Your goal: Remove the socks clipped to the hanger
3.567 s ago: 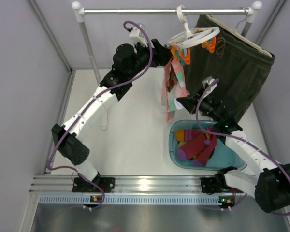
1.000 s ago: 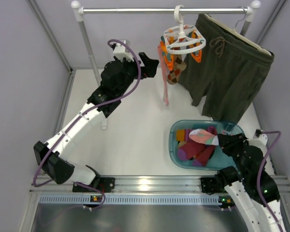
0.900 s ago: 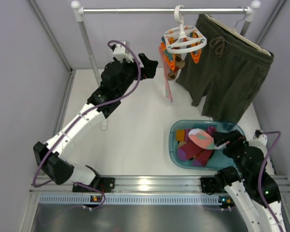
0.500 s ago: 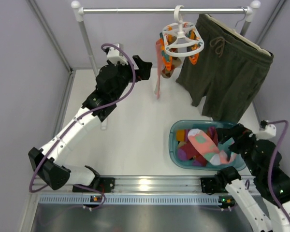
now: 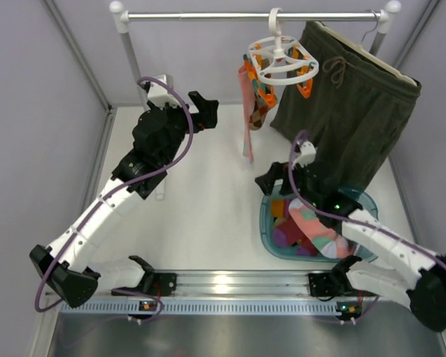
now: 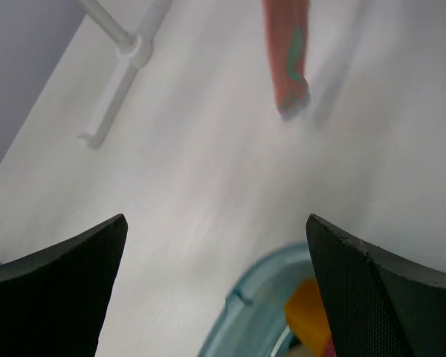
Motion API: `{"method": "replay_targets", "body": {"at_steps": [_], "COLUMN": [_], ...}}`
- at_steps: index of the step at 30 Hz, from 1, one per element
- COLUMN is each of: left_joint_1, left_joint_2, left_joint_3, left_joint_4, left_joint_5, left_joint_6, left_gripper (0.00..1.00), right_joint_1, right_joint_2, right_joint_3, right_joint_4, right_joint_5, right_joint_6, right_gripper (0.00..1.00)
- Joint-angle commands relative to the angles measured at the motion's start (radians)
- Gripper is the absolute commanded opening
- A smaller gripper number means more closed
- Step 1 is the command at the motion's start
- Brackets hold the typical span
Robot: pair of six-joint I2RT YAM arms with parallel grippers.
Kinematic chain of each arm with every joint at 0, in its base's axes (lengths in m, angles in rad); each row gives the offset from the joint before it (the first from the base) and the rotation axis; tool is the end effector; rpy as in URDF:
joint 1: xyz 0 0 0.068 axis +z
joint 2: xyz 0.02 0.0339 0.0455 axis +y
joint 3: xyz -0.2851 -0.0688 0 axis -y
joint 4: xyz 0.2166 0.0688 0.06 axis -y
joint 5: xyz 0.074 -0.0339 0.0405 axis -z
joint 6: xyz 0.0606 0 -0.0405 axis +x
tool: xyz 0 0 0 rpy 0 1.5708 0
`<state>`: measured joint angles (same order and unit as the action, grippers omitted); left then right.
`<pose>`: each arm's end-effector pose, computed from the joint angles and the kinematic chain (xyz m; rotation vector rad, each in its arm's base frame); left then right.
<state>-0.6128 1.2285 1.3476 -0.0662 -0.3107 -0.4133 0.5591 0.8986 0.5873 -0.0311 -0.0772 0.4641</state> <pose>0.2264 -0.1365 0.4743 -0.0989 1.5458 -0.5824 0.1617 0.1067 0.2822 -0.1484 1.9817 0.7527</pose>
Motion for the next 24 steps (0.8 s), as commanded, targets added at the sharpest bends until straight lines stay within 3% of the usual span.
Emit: {"method": "replay_targets", "body": {"at_steps": [1, 6, 9, 14, 17, 18, 21, 24], "left_joint_1": [0.007, 0.008, 0.008, 0.008, 0.008, 0.008, 0.008, 0.008], "left_joint_2": [-0.063, -0.106, -0.136, -0.169, -0.175, -0.173, -0.158, -0.117], "left_joint_3": [-0.054, -0.084, -0.093, -0.099, -0.093, -0.087, -0.073, -0.036], "left_joint_4": [-0.023, -0.035, -0.050, -0.063, -0.063, -0.061, -0.063, -0.063], "left_joint_5": [-0.021, 0.047, 0.048, 0.042, 0.047, 0.044, 0.038, 0.053], "left_joint_6": [0.018, 0.021, 0.027, 0.047, 0.053, 0.056, 0.074, 0.090], "left_gripper": [0.98, 0.98, 0.98, 0.98, 0.98, 0.98, 0.98, 0.98], "right_joint_1": [0.076, 0.078, 0.076, 0.078, 0.076, 0.078, 0.078, 0.087], "right_joint_2": [0.252, 0.594, 0.741, 0.977, 1.066, 1.085, 1.068, 0.996], "right_joint_3": [0.155, 0.396, 0.480, 0.670, 0.723, 0.732, 0.691, 0.564], "right_joint_4": [0.525, 0.615, 0.723, 0.783, 0.876, 0.895, 0.983, 1.095], "right_joint_5": [0.140, 0.192, 0.371, 0.505, 0.525, 0.536, 0.519, 0.444], "right_joint_6": [-0.154, -0.284, -0.341, -0.424, -0.455, -0.487, -0.476, -0.470], "right_gripper": [1.00, 0.92, 0.84, 0.78, 0.55, 0.41, 0.12, 0.05]}}
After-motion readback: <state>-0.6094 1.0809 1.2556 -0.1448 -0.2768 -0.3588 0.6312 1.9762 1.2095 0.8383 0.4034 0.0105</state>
